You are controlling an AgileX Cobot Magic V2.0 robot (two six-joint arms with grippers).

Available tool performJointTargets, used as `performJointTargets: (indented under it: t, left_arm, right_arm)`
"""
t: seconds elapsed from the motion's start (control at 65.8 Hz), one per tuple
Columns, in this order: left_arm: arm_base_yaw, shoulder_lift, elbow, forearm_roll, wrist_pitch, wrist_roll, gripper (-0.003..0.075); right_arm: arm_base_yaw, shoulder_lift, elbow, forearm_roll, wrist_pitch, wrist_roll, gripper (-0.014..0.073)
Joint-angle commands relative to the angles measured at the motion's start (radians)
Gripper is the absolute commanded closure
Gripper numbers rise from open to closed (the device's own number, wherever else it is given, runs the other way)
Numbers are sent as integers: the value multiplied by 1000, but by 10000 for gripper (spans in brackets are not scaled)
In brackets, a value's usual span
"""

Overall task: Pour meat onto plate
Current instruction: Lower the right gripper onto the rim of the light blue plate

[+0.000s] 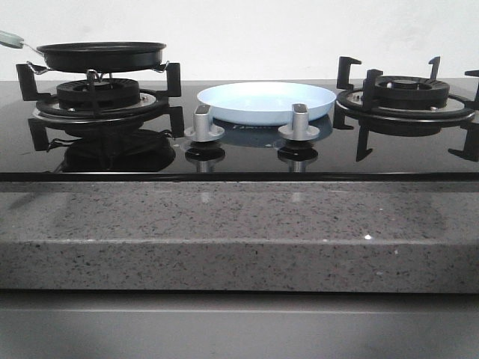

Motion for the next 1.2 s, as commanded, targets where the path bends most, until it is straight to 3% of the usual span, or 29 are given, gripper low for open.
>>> performJointTargets:
  t: [0.0,0.334,0.79,1.185]
  left_arm:
    - [-7,7,-26,-3,-95,0,228]
    - [-7,7,-26,-3,-103,0,228]
    - [-7,7,-26,-3,-103,0,228]
    - [-22,7,-26,-15,-103,0,228]
  right_arm:
    - [24,27,-62,22,-57,-31,77]
    - [235,351,-362,31,56,-95,77]
    - [241,913,-927,72,272,-95,77]
    - [271,1208,-1234,139,322,-147,77]
